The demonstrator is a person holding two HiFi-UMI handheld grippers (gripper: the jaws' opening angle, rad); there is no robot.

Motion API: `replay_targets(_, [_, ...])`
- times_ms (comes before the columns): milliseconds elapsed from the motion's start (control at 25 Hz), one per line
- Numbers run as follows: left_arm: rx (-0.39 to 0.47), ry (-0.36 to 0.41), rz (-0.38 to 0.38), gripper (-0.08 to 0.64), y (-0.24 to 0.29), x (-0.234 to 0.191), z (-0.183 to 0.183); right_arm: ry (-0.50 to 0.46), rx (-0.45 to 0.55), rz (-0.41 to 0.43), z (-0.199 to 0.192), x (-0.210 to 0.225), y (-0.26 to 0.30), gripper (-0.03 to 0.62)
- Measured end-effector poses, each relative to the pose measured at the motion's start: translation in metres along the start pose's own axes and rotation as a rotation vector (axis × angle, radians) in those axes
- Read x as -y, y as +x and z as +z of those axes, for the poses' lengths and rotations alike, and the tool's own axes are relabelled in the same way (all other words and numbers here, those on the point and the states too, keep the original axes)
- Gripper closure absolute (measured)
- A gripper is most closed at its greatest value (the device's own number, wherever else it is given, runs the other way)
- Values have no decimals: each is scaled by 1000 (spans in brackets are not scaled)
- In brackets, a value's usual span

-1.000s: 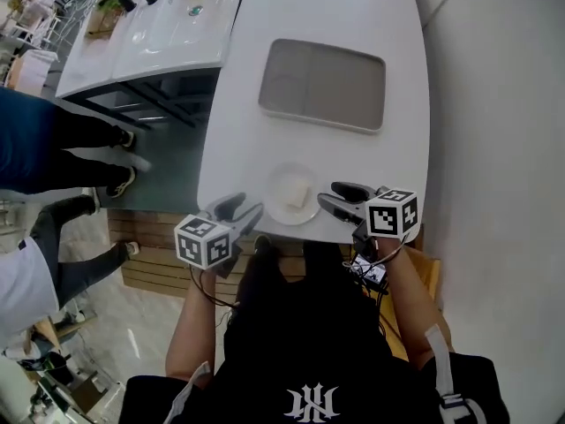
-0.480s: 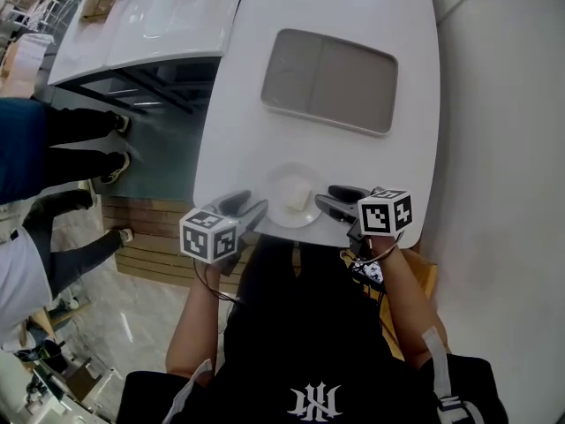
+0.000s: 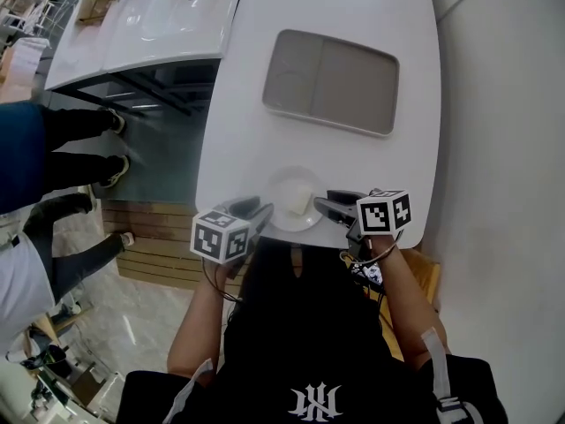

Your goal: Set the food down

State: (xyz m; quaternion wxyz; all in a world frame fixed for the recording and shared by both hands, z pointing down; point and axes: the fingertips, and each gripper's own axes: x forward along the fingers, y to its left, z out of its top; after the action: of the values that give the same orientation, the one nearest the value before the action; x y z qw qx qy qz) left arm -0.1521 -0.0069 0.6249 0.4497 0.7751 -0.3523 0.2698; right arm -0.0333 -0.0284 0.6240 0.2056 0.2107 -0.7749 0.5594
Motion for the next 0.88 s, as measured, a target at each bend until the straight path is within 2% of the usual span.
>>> replay_targets(240, [-13, -11, 24, 472, 2, -6, 2, 42, -8, -24, 1, 9, 0, 487])
replay_targets(360, [-22, -10, 24, 480, 1, -6, 2, 80, -15, -51, 0, 14, -1, 558])
replay_targets(520, [-46, 5, 24, 483, 1, -4, 1, 189, 7, 4, 1, 12, -3, 571])
replay_targets(680, [-66, 24, 22, 488, 2, -4, 3, 220, 24, 27, 5, 12, -5, 574])
replay_targets(880, [-31, 56, 3, 488, -3, 5, 23, 287, 77, 68, 20, 8, -18, 574])
